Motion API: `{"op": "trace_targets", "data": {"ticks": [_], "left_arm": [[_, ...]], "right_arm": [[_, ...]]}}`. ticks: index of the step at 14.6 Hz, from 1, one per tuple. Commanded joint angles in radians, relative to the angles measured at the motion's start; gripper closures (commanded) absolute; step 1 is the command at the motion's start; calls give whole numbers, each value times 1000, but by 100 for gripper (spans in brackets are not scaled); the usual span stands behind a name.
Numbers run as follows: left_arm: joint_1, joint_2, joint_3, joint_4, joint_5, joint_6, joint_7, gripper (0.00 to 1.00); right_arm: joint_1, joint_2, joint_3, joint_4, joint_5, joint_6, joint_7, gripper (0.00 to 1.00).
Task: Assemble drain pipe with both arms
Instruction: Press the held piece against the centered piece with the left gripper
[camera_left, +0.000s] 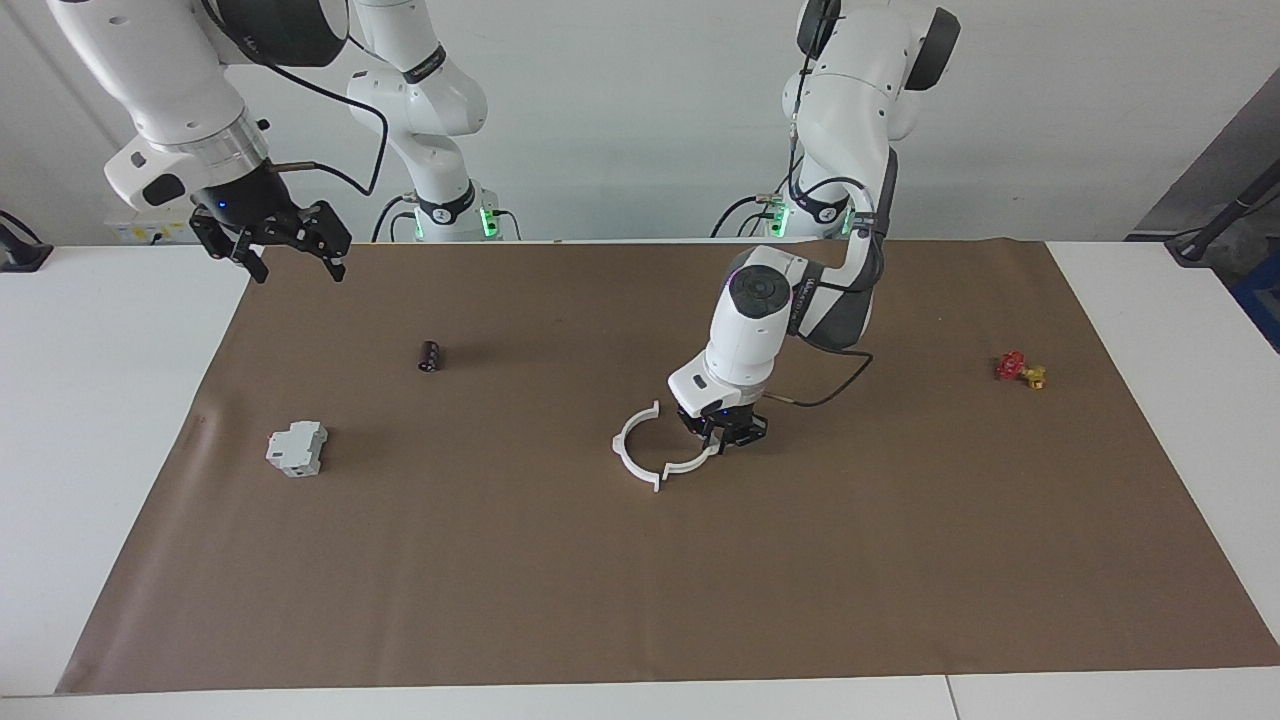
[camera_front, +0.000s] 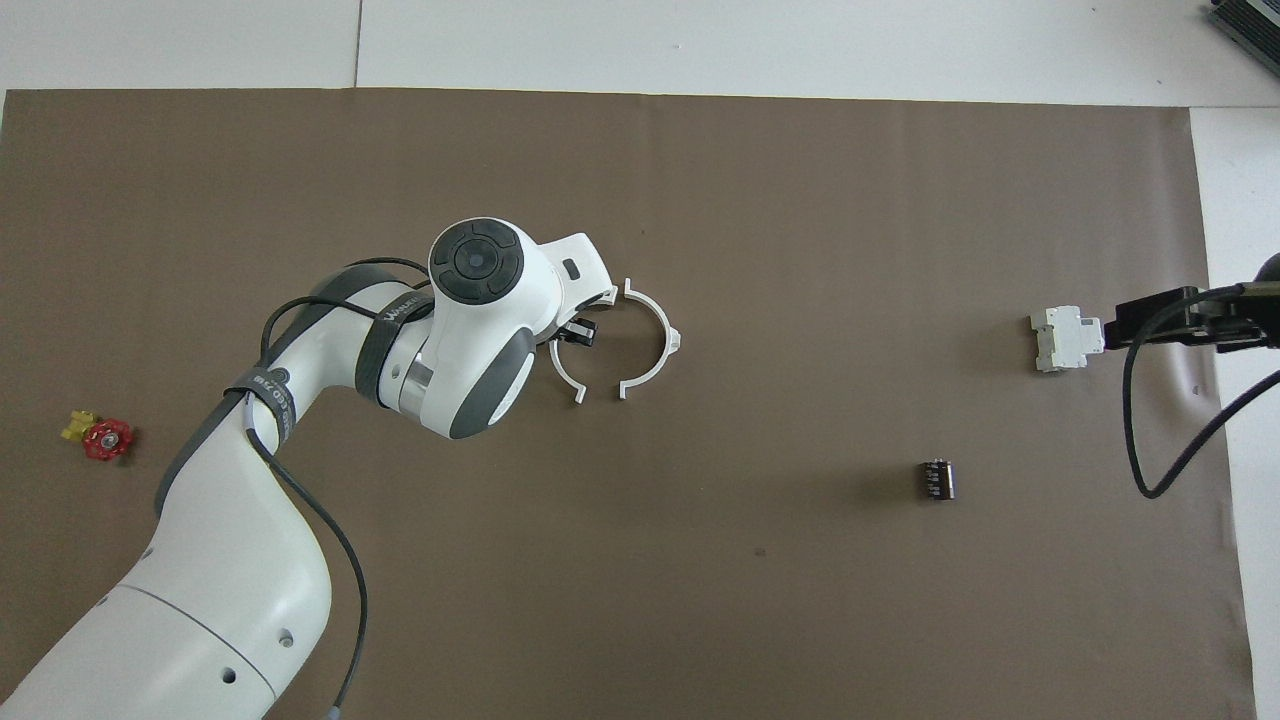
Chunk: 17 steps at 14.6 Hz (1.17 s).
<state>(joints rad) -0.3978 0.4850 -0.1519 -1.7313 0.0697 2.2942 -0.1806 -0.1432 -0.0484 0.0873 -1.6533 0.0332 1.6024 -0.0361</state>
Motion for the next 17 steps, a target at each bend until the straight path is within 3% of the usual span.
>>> {"op": "trace_targets", "data": {"ticks": [1, 10, 17], "left_arm": [[-23, 18, 18, 24, 19, 8, -34, 100], [-26, 18, 18, 24, 19, 11, -284, 100], [-55, 20, 21, 19, 27, 14, -312, 100]], "right_arm": [[2, -18, -21, -11, 14, -28, -60, 0], [13, -19, -21, -11, 17, -33, -59, 0], [13, -19, -21, -13, 22, -30, -51, 0]]}}
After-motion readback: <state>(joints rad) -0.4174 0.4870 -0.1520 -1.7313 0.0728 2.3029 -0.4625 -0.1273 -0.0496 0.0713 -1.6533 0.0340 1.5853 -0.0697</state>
